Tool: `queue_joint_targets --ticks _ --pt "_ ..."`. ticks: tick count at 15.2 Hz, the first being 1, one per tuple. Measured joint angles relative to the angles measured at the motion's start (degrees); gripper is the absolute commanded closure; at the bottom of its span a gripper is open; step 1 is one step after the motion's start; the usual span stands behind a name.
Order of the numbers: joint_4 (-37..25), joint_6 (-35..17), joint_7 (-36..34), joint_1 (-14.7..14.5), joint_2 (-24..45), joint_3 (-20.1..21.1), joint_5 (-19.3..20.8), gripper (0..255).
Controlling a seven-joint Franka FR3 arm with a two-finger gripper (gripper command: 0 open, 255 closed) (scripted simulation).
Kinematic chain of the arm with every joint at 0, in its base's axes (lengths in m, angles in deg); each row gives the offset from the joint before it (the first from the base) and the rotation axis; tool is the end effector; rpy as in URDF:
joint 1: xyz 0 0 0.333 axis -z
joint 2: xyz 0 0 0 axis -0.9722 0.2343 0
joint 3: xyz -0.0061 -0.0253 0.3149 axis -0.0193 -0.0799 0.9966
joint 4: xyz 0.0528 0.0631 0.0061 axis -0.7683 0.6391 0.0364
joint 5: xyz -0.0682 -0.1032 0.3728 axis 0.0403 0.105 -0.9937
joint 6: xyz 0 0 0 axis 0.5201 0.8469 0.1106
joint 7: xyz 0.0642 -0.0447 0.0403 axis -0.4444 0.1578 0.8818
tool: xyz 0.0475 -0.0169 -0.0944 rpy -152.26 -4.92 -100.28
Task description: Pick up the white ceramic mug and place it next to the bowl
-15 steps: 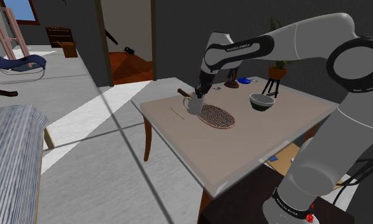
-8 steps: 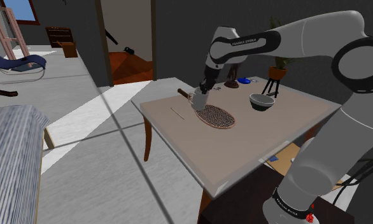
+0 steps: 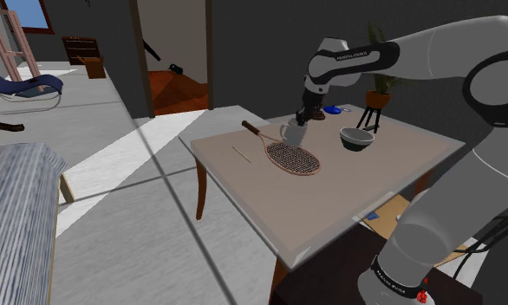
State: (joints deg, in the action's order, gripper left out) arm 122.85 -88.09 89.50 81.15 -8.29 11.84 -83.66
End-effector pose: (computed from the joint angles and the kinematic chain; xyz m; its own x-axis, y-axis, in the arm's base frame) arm 0.4750 -0.1709 0.5235 0.9838 0.0622 0.1681 0.0673 -0.9974 -0.0246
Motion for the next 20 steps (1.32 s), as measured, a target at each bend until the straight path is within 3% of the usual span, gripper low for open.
queue_joint_targets --ticks 8,15,20 --pt "0.0 1.4 11.4 4.4 -0.7 -7.2 0.3 255" --pt "-3.6 3.4 22.3 8.0 1.8 -14.2 -0.7 255" --pt "-9.9 5.5 30.7 10.3 7.6 -19.3 -3.9 255"
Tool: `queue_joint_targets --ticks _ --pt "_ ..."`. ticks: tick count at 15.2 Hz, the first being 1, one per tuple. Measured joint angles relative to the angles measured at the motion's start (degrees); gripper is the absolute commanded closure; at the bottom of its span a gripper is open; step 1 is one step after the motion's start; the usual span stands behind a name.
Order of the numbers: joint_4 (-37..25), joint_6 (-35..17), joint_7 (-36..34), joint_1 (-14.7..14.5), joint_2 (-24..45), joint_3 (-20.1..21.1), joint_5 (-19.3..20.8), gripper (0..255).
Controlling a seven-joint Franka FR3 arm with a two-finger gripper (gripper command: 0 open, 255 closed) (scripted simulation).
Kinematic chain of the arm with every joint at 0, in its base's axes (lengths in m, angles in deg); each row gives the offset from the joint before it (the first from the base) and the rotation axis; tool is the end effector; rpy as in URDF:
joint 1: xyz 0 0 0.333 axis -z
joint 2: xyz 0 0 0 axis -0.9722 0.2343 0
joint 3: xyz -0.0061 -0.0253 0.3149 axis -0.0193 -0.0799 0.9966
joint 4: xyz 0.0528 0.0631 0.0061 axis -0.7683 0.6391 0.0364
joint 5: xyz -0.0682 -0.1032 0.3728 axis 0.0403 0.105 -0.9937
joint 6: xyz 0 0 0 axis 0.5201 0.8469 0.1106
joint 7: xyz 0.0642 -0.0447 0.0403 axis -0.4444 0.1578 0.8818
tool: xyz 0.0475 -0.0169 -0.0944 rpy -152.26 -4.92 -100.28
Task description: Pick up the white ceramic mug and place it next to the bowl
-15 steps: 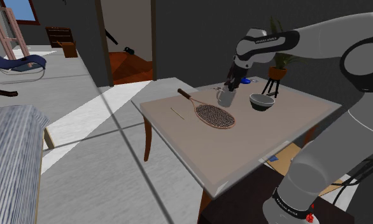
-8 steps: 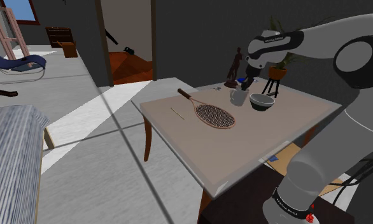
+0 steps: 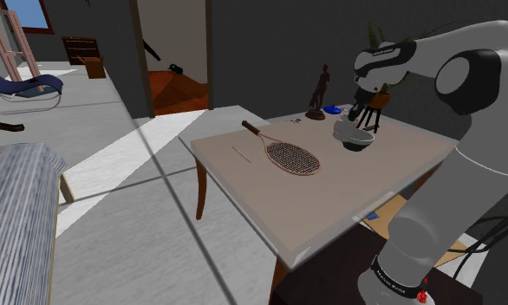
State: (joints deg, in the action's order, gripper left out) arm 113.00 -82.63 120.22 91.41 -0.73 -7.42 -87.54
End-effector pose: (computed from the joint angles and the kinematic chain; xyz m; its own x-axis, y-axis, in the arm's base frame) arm 0.3587 -0.4109 0.5250 0.9839 0.0610 0.1681 0.0661 -0.9975 -0.0249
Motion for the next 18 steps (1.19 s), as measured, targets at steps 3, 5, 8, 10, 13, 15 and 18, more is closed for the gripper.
queue_joint_targets --ticks 3,5,8,10,13,15,18 --pt "-2.5 0.9 4.9 1.8 2.7 -2.6 -1.9 255" --pt "-5.9 2.3 8.5 3.2 5.9 -4.3 -4.0 255" --pt "-9.3 3.4 13.7 5.7 10.0 -6.4 -7.0 255" --pt "-9.4 2.9 14.8 6.2 11.1 -6.6 -7.8 255" --pt "-7.8 1.1 15.6 6.3 11.6 -6.6 -8.3 255" --pt "-6.7 -0.3 16.0 6.4 12.0 -6.6 -8.8 255" --pt "-5.1 -2.4 16.7 6.5 12.7 -6.5 -9.5 255"
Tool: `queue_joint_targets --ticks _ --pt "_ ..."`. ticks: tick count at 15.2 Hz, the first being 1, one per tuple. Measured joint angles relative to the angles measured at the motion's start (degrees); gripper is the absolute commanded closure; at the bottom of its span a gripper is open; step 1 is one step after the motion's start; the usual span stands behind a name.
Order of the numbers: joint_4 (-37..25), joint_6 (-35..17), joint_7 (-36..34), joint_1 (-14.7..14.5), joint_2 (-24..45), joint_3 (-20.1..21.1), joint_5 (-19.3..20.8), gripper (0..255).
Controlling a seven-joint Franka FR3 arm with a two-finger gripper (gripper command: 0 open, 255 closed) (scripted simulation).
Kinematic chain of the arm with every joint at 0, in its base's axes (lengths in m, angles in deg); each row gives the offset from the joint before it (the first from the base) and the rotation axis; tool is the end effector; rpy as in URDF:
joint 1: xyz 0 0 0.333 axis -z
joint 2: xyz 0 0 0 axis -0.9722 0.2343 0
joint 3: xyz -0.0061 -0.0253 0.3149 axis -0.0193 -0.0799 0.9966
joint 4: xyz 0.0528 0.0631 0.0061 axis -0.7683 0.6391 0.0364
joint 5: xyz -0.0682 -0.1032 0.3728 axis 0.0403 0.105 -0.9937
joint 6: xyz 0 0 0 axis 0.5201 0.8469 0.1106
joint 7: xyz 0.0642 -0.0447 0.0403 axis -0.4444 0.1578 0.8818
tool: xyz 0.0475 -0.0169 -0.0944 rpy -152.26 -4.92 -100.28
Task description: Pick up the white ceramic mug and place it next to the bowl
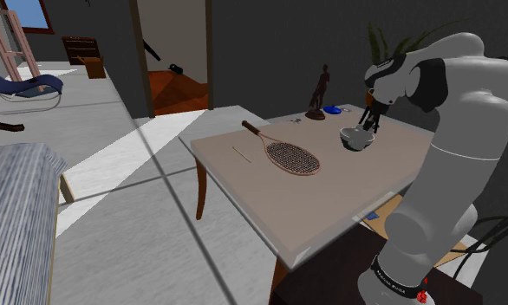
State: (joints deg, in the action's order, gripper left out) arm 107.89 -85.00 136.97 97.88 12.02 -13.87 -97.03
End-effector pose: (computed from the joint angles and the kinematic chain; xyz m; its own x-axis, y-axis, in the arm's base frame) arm 0.3089 -0.5069 0.4712 0.9837 0.0635 0.1681 0.0687 -0.9973 -0.0251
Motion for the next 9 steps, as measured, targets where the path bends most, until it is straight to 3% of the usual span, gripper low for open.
queue_joint_targets --ticks 9 --pt "4.8 -6.1 2.2 0.2 2.0 0.5 -2.3 255"
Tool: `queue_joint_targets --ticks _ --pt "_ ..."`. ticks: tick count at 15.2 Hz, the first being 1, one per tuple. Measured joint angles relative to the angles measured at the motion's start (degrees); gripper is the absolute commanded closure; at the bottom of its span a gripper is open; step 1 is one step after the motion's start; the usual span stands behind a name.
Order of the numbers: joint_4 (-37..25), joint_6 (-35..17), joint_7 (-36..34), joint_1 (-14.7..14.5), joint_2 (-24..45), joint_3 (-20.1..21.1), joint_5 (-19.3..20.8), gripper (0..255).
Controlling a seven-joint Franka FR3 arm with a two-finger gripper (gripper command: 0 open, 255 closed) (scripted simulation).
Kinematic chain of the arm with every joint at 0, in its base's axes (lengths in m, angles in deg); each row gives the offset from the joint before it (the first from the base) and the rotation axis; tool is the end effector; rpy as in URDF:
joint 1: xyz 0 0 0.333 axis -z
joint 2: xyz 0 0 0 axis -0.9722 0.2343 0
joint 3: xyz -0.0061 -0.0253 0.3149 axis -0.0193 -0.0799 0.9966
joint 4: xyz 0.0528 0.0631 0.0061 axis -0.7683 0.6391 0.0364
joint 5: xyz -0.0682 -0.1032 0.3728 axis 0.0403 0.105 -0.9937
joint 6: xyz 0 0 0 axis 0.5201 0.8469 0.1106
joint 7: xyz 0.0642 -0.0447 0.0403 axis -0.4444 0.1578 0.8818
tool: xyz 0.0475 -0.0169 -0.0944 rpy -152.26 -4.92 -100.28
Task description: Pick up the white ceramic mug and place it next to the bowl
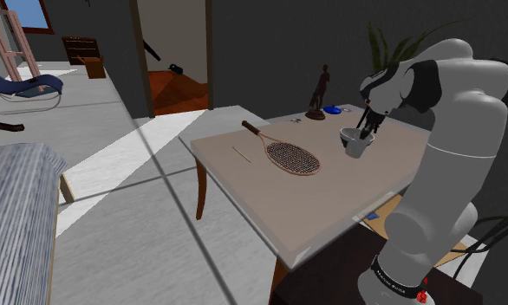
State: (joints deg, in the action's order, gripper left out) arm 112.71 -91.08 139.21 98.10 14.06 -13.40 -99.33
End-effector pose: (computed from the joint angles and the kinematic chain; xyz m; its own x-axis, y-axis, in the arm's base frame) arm 0.3086 -0.5052 0.4240 0.9837 0.0638 0.1680 0.0690 -0.9973 -0.0252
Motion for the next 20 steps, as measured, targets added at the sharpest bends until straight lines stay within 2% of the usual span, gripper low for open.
queue_joint_targets --ticks 11,18,19,20 --pt "3.8 -6.6 4.1 1.2 4.5 1.2 -4.7 255" --pt "4.2 -7.4 4.6 1.3 5.0 1.4 -5.3 255" --pt "4.2 -7.4 4.6 1.3 5.0 1.4 -5.3 0" --pt "4.2 -7.4 4.6 1.3 5.0 1.4 -5.3 0"
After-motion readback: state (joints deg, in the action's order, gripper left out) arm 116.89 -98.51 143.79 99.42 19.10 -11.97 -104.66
